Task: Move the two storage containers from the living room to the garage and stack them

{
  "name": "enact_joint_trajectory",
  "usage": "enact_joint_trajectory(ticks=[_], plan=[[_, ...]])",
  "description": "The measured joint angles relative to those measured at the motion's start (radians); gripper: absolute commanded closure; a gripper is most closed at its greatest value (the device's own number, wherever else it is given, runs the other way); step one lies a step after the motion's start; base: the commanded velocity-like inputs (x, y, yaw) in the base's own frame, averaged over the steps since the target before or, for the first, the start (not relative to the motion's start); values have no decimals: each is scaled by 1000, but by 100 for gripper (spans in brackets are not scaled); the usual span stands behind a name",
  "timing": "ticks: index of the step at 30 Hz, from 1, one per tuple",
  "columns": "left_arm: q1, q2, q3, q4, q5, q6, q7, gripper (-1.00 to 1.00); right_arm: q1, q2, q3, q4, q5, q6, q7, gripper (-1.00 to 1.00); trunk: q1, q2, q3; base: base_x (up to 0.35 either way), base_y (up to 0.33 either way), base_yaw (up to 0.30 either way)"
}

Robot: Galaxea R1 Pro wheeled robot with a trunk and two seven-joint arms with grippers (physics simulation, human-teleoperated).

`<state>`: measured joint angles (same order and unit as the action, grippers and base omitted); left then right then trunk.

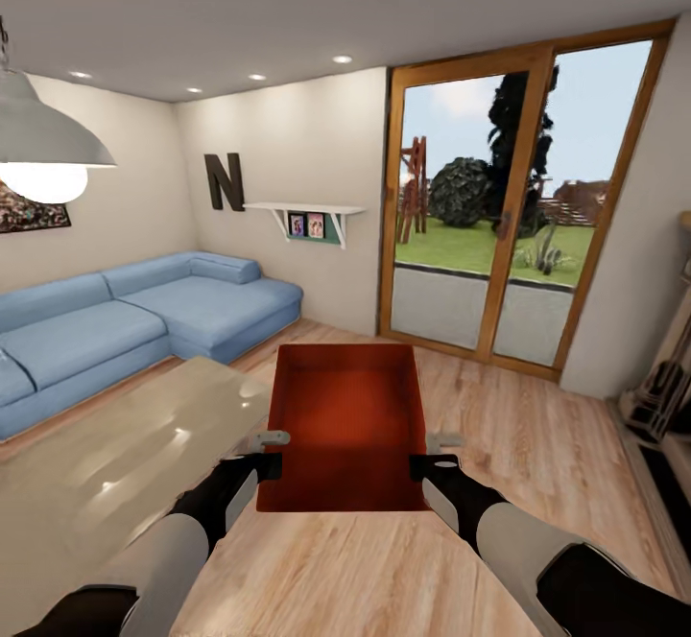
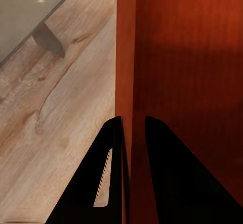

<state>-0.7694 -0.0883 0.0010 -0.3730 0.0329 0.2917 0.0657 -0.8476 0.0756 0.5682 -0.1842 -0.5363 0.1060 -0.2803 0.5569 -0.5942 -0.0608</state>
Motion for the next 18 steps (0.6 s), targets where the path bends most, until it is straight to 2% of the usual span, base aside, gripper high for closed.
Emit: enact_joint_trajectory(ticks=[18], plan=[[0, 0, -1, 1, 2, -6, 0, 100, 0, 0, -1, -3, 3, -2, -2, 100, 0, 0, 12, 0, 0, 291]])
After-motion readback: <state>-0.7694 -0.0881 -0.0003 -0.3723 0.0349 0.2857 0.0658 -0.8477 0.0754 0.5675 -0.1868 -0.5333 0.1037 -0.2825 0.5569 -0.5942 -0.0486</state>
